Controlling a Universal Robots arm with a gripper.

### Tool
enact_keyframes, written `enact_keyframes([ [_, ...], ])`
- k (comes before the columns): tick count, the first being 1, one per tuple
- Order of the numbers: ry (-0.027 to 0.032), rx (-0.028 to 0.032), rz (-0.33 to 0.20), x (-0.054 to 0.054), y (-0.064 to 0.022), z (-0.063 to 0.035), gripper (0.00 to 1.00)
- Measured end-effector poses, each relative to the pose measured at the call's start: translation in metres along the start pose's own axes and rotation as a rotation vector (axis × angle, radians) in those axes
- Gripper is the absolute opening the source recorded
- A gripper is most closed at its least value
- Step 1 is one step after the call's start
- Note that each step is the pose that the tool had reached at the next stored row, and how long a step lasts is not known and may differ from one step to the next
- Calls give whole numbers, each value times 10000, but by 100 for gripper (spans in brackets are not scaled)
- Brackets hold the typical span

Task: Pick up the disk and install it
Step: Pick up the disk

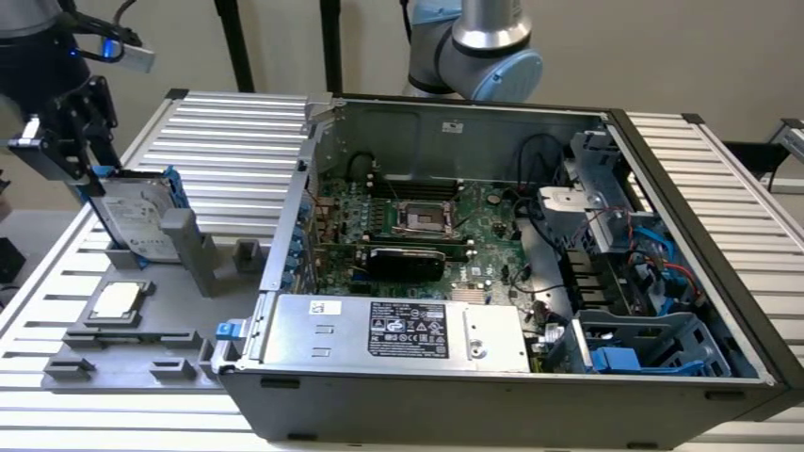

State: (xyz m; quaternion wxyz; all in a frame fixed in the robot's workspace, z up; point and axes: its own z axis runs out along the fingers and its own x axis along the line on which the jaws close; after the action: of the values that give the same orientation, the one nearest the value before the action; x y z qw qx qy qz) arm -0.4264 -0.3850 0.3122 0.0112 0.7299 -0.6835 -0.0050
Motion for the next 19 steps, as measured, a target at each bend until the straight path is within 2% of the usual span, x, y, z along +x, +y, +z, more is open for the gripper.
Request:
enact_keyframes([
  [7,0,-1,32,-1,-3,127,54],
  [9,0,-2,43,-1,-3,163,45],
  [10,-1,-1,49,-1,-4,176,45],
  [11,-1,-1,56,-1,-4,185,45],
  [12,0,-3,64,-1,-4,190,38],
  [19,-2,-4,108,-2,-4,199,36],
])
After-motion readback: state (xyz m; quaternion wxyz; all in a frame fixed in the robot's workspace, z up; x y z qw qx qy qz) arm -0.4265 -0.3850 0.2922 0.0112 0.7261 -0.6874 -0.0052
